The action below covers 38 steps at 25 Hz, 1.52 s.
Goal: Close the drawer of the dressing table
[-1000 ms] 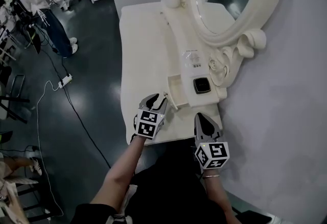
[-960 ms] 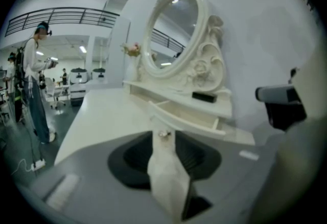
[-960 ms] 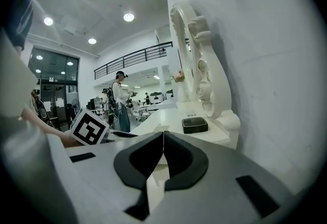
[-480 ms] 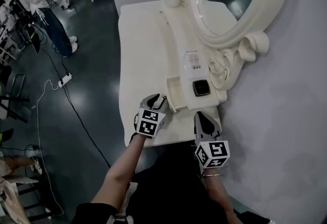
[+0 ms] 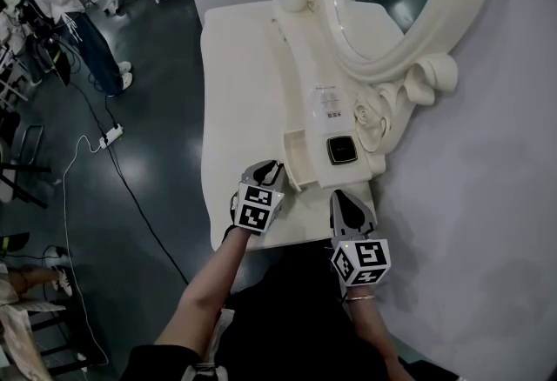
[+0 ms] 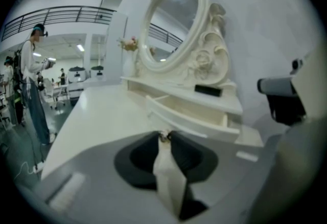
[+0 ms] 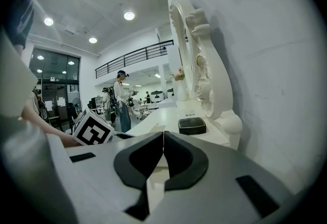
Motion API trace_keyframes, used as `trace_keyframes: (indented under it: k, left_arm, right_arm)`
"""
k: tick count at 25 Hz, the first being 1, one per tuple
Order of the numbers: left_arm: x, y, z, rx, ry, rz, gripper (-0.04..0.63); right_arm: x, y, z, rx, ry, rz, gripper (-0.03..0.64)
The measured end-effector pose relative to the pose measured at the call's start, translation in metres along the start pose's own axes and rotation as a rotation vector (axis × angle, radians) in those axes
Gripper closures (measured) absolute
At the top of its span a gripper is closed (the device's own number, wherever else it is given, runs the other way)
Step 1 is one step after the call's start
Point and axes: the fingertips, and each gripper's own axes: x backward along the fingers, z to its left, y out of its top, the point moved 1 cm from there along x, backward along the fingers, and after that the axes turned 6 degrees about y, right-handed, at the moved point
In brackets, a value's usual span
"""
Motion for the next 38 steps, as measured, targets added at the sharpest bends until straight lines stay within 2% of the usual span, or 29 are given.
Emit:
trace_keyframes:
  k: [38]
  left_arm:
    - [-0.040, 0.023, -0.047, -0.055, -0.075, -0.005, 0.525]
  right_arm:
    - [0.012, -0.005, -0.021, -0.019, -0.036, 0.000, 0.612]
